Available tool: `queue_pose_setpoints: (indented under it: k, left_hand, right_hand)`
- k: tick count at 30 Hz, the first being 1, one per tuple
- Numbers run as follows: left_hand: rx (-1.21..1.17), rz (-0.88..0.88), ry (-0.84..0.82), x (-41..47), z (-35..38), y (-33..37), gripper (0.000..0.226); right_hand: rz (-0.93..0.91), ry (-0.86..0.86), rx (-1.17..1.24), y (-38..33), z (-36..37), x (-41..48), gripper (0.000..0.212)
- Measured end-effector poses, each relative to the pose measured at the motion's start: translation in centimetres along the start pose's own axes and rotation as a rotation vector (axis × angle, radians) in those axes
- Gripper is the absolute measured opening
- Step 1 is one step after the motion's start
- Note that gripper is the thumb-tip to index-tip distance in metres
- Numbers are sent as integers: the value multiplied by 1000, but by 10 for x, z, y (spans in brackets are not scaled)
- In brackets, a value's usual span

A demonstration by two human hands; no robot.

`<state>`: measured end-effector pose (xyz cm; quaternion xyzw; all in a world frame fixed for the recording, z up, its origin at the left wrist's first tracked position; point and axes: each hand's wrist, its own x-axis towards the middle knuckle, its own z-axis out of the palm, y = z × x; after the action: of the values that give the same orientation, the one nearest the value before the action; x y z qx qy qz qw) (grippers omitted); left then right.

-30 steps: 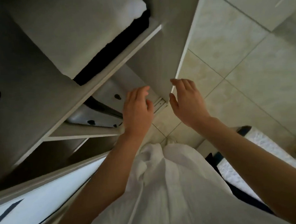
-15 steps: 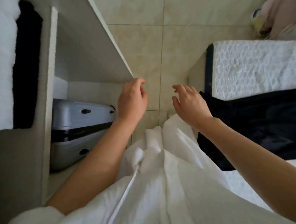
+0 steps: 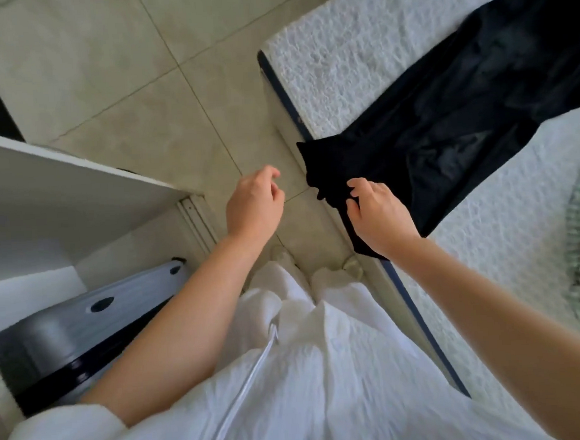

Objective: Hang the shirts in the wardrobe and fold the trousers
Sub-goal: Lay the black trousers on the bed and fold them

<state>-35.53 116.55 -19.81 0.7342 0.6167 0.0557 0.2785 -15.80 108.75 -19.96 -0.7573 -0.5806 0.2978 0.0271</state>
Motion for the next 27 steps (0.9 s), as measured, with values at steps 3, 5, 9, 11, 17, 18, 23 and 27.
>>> queue_pose_setpoints:
  k: [3,5,9,11,17,18,23,27]
  left_hand:
    - [41,78,-62,10,22,44,26]
    - [65,129,-93,17,43,73,26]
    - [87,192,-164,34,90,133,26]
    - [103,215,-188,44,111,160,27]
    - [168,297,-263,78,164,222,27]
    - [181,309,-275,85,171,230,27]
    - [261,365,-368,129,206,270,27]
    - [311,417,-424,174,234,299,27]
  right_hand:
    - [96,30,20,47,-11,-10,40]
    - [154,51,40,78,-18,-16,39]
    - [245,55,99,140,-30,-24,38]
    - [281,56,137,167,-37,-25,38]
    - [364,55,205,236,-48,-22,38]
    - [367,54,210,247,-49,-20,38]
    - [452,79,244,299,-54,2,37]
    - [536,104,300,334,-56,31,36]
